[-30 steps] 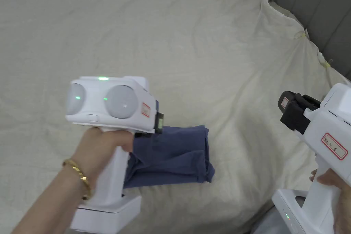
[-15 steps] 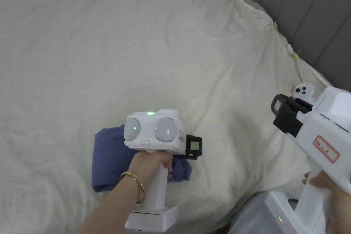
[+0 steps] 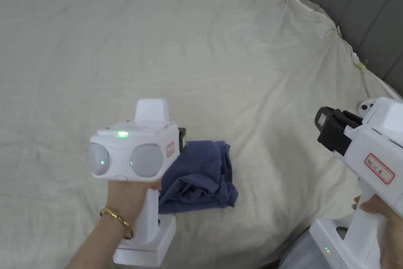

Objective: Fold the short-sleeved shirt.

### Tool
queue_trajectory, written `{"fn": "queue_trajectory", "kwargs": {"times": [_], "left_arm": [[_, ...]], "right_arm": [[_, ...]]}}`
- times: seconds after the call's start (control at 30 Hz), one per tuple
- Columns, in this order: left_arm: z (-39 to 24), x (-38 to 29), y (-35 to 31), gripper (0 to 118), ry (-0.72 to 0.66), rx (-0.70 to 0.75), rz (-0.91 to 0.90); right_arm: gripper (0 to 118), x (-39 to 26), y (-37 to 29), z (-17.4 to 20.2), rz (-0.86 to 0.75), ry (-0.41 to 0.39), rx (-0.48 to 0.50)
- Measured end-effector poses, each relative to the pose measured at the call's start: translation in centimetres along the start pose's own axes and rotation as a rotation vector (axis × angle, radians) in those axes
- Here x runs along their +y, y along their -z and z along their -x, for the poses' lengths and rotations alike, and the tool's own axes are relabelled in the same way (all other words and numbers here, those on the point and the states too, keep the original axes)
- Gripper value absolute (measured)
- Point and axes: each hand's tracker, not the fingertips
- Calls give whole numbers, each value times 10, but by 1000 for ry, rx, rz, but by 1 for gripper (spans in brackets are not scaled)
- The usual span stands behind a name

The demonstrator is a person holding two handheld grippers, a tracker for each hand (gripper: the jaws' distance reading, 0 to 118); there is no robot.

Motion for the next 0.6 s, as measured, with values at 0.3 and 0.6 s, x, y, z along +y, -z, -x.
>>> {"fn": "queue_trajectory", "kwargs": {"times": [0.3,0.6], "left_arm": [[-64,-81,35,0,123,-56,184],[-106,-98,37,0,357,26,125]], "right_arm": [[0,0,-6,-2,-1,-4,-9],[0,0,-11,-6,-2,9,-25]]}}
